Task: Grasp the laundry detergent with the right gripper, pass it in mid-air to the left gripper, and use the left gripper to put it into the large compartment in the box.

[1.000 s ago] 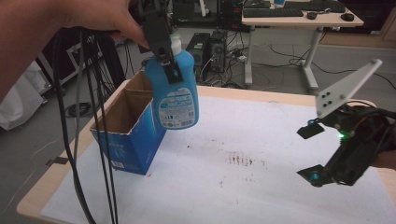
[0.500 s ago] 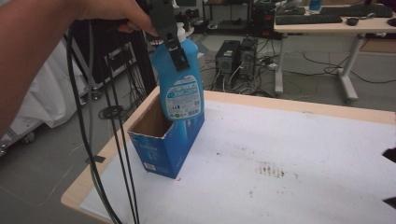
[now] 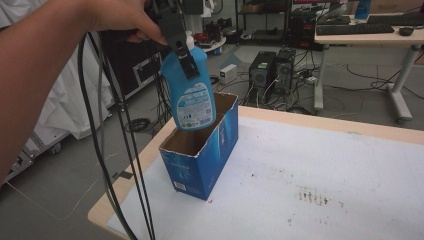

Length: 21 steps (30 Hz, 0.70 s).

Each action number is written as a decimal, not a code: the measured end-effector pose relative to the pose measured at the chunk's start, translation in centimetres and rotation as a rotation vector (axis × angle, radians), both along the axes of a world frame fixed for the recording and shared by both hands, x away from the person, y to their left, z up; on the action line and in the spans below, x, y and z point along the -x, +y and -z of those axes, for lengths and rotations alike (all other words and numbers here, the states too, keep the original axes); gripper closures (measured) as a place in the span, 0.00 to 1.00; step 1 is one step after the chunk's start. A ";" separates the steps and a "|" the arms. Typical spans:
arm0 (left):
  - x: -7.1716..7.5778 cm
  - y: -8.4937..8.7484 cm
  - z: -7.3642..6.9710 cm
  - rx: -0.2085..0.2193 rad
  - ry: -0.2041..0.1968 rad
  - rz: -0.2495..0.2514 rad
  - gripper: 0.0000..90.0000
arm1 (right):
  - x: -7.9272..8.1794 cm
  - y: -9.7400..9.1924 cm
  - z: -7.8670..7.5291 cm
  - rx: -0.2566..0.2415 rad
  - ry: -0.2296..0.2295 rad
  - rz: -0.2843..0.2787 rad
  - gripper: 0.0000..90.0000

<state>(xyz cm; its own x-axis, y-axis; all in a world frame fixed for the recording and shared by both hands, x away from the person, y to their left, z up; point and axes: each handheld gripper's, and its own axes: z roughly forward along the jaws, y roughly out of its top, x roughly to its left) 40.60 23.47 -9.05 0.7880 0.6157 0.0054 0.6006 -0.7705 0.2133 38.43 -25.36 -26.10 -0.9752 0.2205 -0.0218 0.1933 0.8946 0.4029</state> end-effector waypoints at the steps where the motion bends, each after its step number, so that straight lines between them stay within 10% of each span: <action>1: 0.0 0.2 0.1 -0.008 -0.003 0.006 0.42 | 0.0 0.0 0.0 -0.001 -0.001 -0.004 0.02; 21: -1.4 1.9 6.6 -0.005 0.018 0.037 0.42 | -0.6 0.6 0.6 0.013 0.017 0.008 0.02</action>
